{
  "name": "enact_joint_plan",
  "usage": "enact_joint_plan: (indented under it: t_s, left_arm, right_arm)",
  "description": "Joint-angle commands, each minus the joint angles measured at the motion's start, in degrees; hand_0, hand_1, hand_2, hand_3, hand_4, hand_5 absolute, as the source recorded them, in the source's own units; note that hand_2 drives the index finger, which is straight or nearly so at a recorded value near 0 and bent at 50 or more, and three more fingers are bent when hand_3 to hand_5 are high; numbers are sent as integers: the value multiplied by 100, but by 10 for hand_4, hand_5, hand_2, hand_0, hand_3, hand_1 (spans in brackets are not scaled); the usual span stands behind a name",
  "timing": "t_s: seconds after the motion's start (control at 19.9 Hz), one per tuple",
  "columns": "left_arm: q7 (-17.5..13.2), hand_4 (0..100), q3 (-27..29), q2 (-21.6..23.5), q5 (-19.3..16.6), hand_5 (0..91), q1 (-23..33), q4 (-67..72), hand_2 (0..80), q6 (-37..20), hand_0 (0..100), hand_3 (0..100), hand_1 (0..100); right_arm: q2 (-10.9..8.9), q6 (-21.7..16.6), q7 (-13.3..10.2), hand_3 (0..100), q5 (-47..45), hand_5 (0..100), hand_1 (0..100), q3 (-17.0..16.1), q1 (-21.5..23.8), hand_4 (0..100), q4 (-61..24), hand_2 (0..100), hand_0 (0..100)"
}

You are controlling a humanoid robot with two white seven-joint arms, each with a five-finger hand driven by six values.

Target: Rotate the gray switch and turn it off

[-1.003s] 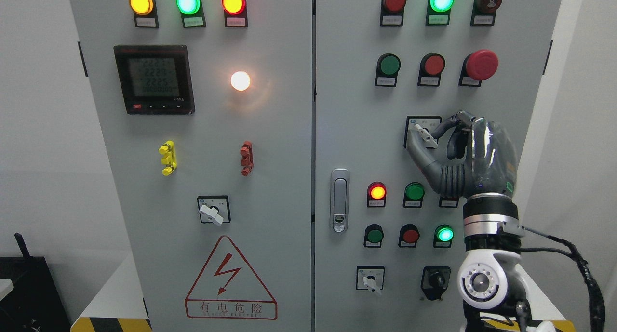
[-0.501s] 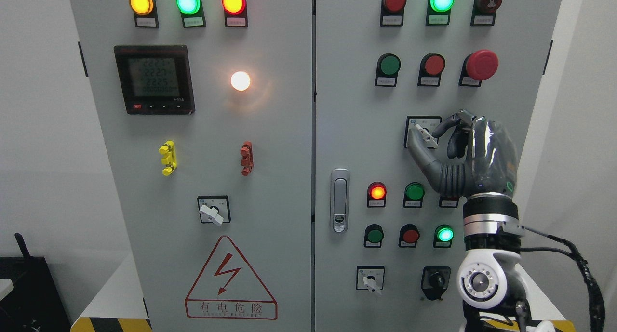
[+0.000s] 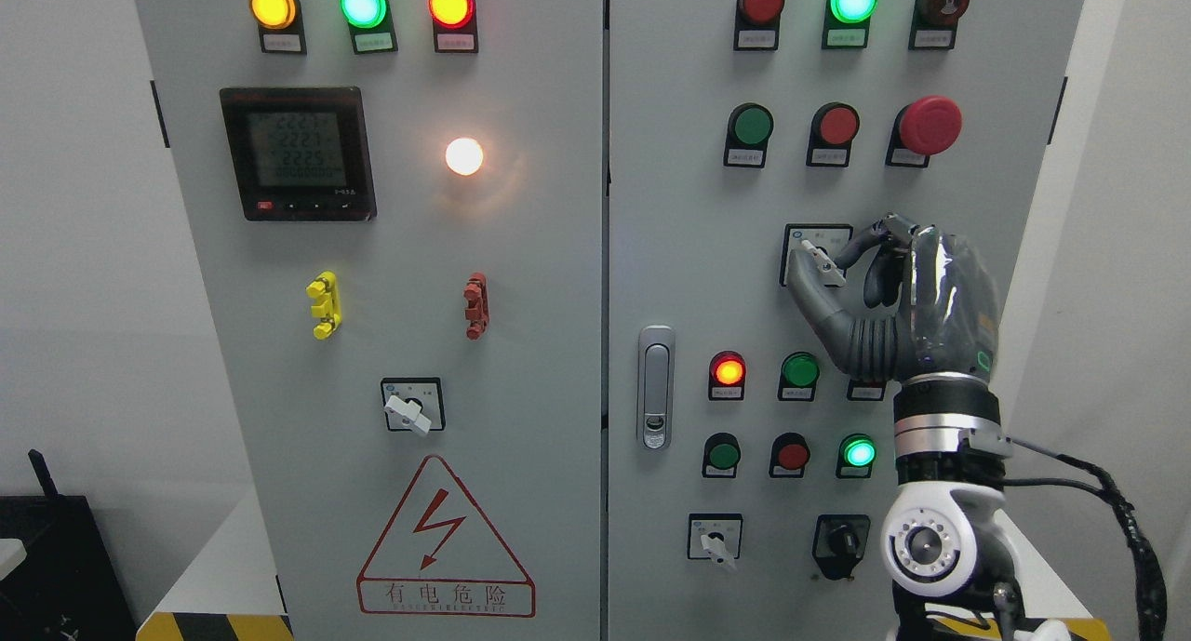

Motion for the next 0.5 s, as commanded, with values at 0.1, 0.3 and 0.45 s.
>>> enact_joint_plan:
  t_s: [0.1, 0.3, 0.45]
  left_arm:
    - [-5, 0, 44, -3, 114, 0, -53, -140, 0, 4, 120, 0, 389]
    - [4, 0, 44, -3, 114, 0, -53, -140, 0, -5, 120, 0, 389]
    - [-5, 0, 44, 5, 114, 0, -53, -140, 0, -5, 120, 0, 389]
  right_arm:
    - [1, 81, 7, 1000, 7, 1000, 523, 28, -7, 1000, 3, 638, 230]
    - [1, 81, 7, 1000, 7, 1000, 524, 28, -15, 1000, 3, 643, 238]
    - [1, 90, 7, 1000, 7, 1000, 523, 37, -7, 1000, 3, 644, 242]
